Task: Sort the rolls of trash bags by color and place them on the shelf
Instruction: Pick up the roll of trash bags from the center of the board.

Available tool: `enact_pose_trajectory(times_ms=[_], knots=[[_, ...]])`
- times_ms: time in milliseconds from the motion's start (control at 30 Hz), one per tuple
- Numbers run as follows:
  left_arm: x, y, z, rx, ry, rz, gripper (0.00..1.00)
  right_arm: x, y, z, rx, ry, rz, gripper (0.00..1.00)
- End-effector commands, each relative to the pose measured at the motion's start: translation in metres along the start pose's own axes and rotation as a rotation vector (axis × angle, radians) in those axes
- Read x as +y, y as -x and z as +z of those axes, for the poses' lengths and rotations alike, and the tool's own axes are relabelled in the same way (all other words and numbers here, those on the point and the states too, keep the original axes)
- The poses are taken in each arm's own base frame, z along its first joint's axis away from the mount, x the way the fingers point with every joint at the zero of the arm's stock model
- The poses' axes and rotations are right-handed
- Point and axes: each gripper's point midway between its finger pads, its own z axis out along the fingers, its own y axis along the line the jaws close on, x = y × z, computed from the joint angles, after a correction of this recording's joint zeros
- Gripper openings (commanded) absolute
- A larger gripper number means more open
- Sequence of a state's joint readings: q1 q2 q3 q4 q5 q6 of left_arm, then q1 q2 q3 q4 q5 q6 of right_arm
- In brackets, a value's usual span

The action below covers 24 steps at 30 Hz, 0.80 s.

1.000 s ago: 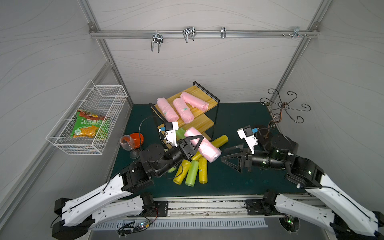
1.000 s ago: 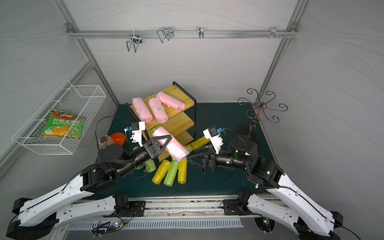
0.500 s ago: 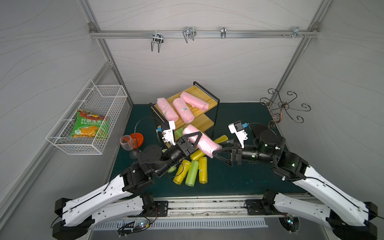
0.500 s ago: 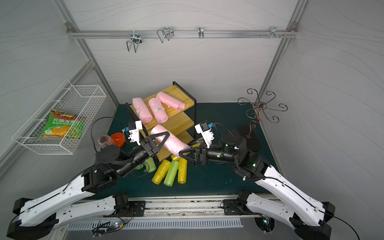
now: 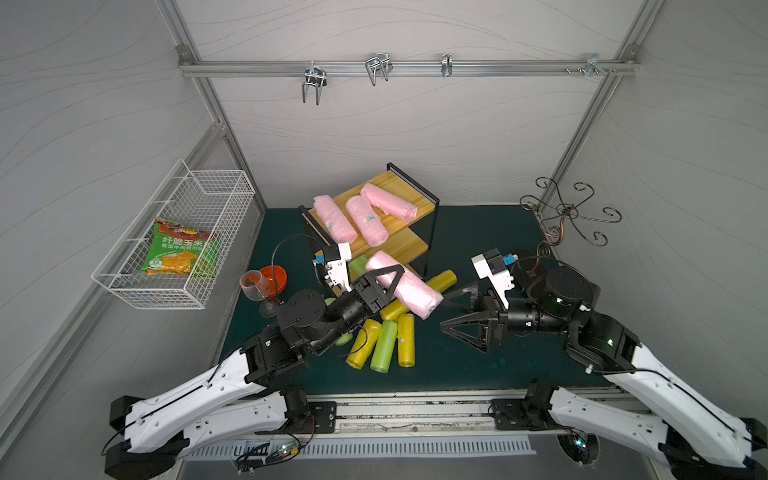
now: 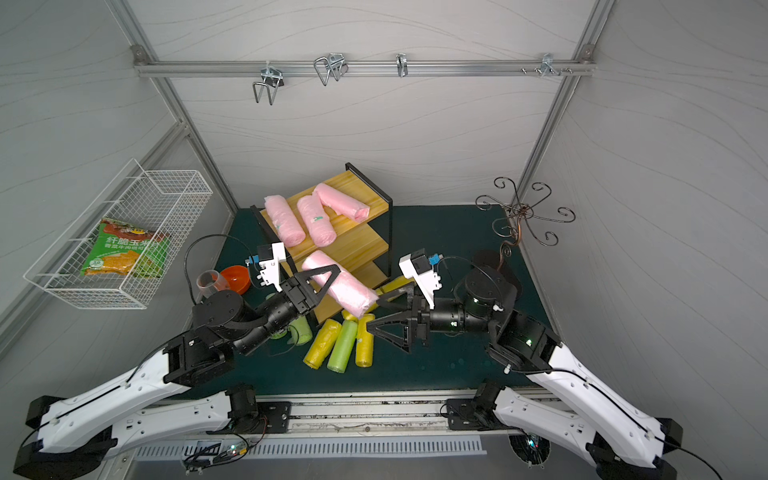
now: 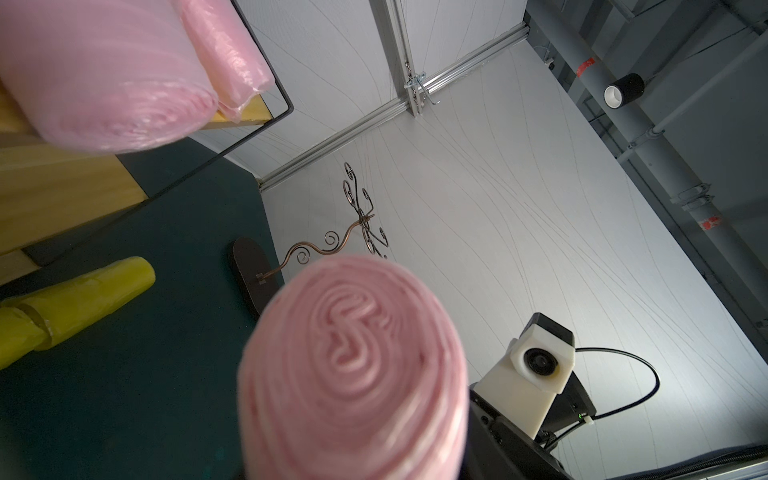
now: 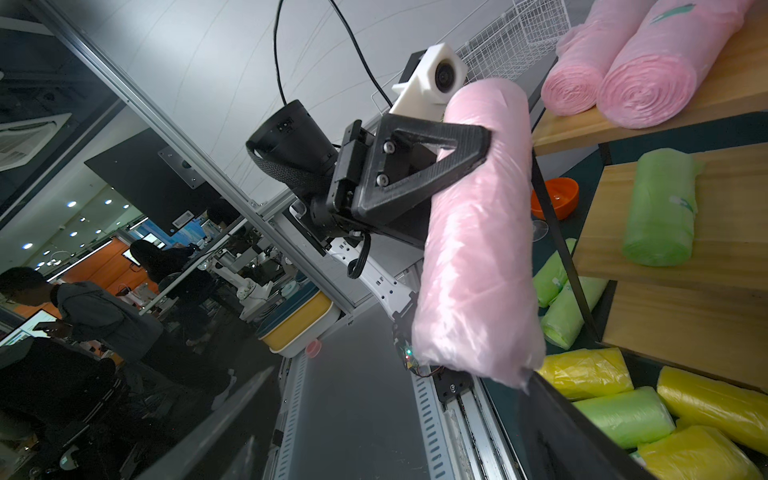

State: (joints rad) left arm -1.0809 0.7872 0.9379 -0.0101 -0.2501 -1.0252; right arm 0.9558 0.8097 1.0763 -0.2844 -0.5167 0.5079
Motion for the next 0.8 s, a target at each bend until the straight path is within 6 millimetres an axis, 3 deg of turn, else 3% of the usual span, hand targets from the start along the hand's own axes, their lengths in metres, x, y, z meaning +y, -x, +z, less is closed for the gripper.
enact_pose_trajectory(times_ms=[0,333,767], knots=[[-0.027,0.013,-0.003,-0.035,-0.095,-0.026,0.00,-0.011,0.007,0.008,-0.015,-0.040,0.021,0.93],[-0.023,0.010,-0.002,-0.027,-0.085,-0.032,0.00,-0.052,0.013,0.020,-0.026,-0.214,0.068,0.99],[-0.021,0.008,-0.001,-0.026,-0.079,-0.032,0.00,-0.044,0.024,0.032,-0.073,-0.122,0.101,0.90]])
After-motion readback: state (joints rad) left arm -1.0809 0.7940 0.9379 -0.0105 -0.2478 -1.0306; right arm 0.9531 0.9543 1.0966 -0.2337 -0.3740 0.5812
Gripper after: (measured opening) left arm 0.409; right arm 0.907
